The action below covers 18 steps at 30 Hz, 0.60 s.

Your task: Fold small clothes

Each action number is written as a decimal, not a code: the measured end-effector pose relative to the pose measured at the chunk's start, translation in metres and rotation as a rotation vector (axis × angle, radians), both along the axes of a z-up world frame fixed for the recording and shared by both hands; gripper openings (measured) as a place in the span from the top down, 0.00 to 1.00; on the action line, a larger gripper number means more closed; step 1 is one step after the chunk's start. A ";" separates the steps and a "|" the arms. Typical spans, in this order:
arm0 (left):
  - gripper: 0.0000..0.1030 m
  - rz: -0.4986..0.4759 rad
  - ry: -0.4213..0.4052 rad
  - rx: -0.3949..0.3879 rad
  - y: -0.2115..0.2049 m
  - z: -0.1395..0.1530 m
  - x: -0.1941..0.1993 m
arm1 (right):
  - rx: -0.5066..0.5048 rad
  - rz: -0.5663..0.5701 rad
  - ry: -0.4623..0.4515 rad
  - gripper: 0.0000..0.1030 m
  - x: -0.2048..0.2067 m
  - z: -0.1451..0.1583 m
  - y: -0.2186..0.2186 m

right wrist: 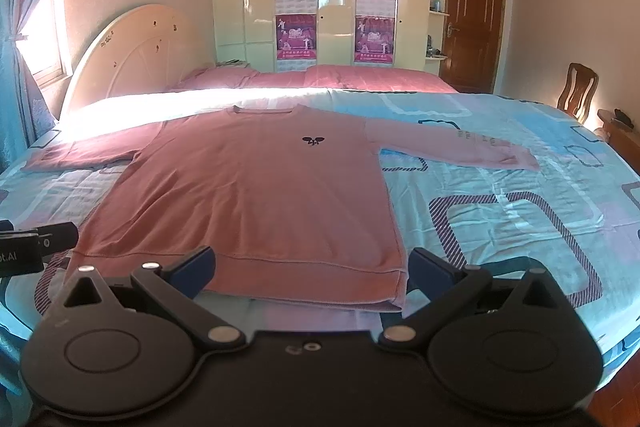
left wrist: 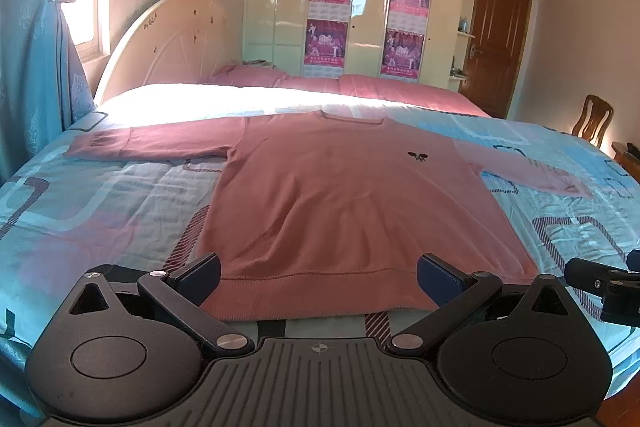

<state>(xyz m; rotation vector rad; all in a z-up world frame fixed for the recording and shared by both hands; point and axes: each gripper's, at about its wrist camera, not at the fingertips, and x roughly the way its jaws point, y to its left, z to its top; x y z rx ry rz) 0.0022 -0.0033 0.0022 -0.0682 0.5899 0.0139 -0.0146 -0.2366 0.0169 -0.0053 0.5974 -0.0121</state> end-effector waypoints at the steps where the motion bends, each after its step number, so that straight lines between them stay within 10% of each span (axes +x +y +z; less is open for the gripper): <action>1: 0.00 0.000 -0.001 -0.001 0.000 0.000 -0.001 | -0.001 0.000 0.000 0.01 0.000 0.000 0.000; 18: 0.00 0.004 -0.006 0.001 0.001 -0.002 -0.004 | 0.001 0.004 -0.006 0.01 -0.001 0.000 0.002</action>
